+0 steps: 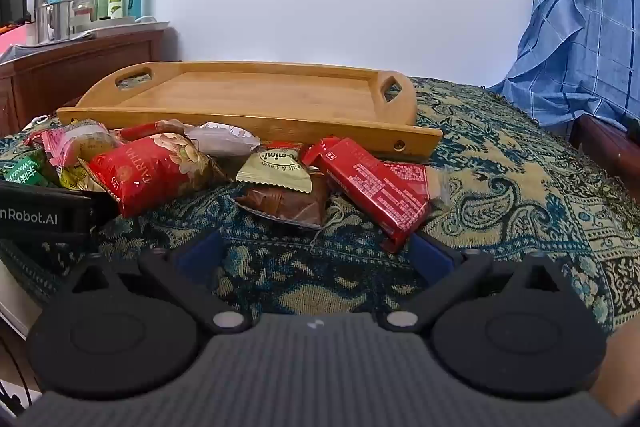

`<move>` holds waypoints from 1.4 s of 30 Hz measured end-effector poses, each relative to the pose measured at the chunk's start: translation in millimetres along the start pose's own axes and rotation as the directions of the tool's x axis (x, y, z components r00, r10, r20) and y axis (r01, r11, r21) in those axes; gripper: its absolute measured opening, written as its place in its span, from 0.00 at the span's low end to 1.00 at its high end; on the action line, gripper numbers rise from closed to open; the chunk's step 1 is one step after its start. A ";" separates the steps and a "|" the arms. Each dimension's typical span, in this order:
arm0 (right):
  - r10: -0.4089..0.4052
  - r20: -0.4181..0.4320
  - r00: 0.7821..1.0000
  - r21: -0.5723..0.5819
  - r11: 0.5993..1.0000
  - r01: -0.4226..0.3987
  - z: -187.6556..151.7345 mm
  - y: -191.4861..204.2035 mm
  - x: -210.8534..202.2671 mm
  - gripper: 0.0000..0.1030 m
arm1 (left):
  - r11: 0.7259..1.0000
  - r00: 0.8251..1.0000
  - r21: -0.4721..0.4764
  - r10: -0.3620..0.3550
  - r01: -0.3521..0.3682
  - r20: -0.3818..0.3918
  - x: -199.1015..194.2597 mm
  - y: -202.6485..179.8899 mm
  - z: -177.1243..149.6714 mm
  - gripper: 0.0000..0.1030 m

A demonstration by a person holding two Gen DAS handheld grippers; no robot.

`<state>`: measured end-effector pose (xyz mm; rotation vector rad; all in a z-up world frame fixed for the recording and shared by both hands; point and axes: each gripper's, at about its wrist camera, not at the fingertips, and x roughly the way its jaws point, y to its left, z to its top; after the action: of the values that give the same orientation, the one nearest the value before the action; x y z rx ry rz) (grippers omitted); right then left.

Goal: Organize snacks

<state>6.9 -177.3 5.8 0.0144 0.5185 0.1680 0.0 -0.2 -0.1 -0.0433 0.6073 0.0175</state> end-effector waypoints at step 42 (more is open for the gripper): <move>0.008 0.002 1.000 0.009 1.000 -0.008 -0.3 -0.3 0.3 1.00 | 1.000 1.000 -0.004 0.005 -0.005 -0.008 0.8 -2.4 2.2 1.00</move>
<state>7.0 -177.6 5.3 0.0254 0.5175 0.1734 1.9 -2.5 1.3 -0.0455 0.6157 0.0229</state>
